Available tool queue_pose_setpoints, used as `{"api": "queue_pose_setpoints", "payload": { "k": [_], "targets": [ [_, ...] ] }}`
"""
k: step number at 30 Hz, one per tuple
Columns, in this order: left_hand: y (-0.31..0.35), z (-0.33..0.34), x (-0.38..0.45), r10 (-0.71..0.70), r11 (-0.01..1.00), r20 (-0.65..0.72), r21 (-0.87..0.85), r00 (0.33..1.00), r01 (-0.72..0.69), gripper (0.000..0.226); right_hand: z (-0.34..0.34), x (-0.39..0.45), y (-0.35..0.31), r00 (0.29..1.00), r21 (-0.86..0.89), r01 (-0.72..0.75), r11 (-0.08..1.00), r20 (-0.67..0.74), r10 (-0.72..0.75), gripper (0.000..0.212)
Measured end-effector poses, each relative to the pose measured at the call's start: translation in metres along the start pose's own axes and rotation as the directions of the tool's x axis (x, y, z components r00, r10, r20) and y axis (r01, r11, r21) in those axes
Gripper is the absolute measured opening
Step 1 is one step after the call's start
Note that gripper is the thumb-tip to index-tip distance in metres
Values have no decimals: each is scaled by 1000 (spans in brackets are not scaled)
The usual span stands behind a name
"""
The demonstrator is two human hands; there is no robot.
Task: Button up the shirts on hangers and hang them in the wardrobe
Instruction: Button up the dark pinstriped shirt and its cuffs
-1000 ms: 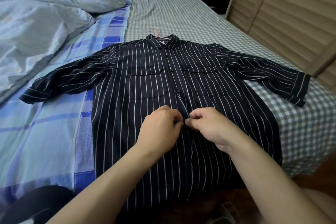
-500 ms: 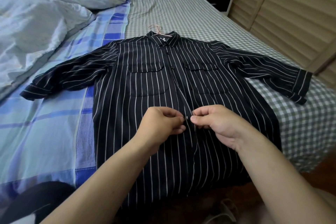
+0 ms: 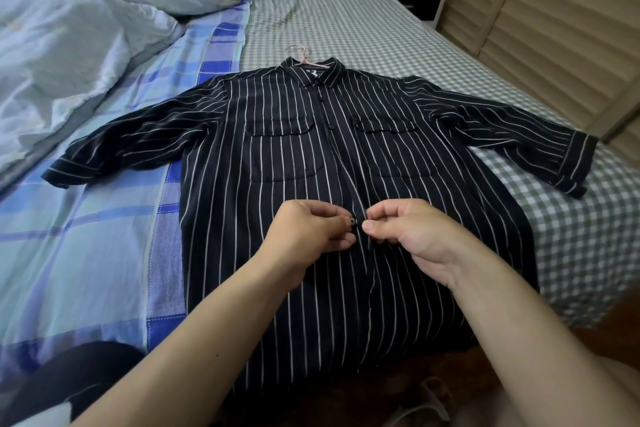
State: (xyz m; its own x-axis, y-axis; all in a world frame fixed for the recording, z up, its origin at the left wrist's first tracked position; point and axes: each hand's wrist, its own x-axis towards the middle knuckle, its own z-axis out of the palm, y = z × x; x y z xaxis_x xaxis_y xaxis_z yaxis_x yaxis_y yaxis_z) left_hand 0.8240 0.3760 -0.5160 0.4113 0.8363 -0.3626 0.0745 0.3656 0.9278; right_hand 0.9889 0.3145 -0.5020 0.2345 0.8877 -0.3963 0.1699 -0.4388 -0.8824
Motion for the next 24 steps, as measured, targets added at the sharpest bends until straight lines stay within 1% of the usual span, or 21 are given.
{"api": "queue_pose_setpoints", "payload": {
  "k": [8,12,15,17,19,20,22,23,24],
  "targets": [
    [3,3,0,-5,1000,-4,22,1000,5,2,2,0,-1,1000,26,14,1000,-8,-13,14],
    [3,5,0,3,999,-10,44,1000,-3,4,2,-2,-1,999,15,25,1000,26,-25,15],
    [2,7,0,17,995,-30,104,999,-14,11,3,-8,-5,996,15,26,1000,88,-27,21],
    [3,8,-2,26,991,-63,135,998,-17,22,5,-12,-6,993,-28,17,999,116,-14,25],
    [2,8,-3,54,980,-74,196,996,-39,31,8,-16,-4,993,-75,27,997,113,-18,28],
    [1,9,-3,75,973,-76,224,994,-56,30,9,-19,-3,993,-88,40,995,113,-30,29],
    [-3,10,-2,110,972,-111,218,988,-83,23,10,-24,-2,990,-94,75,993,128,-63,29],
    [-5,11,0,112,978,-134,193,985,-84,22,11,-26,-2,989,-93,99,991,119,-88,28],
    [-6,10,1,102,984,-146,162,984,-78,23,12,-27,-1,988,-99,144,985,66,-138,26]
  ]
}}
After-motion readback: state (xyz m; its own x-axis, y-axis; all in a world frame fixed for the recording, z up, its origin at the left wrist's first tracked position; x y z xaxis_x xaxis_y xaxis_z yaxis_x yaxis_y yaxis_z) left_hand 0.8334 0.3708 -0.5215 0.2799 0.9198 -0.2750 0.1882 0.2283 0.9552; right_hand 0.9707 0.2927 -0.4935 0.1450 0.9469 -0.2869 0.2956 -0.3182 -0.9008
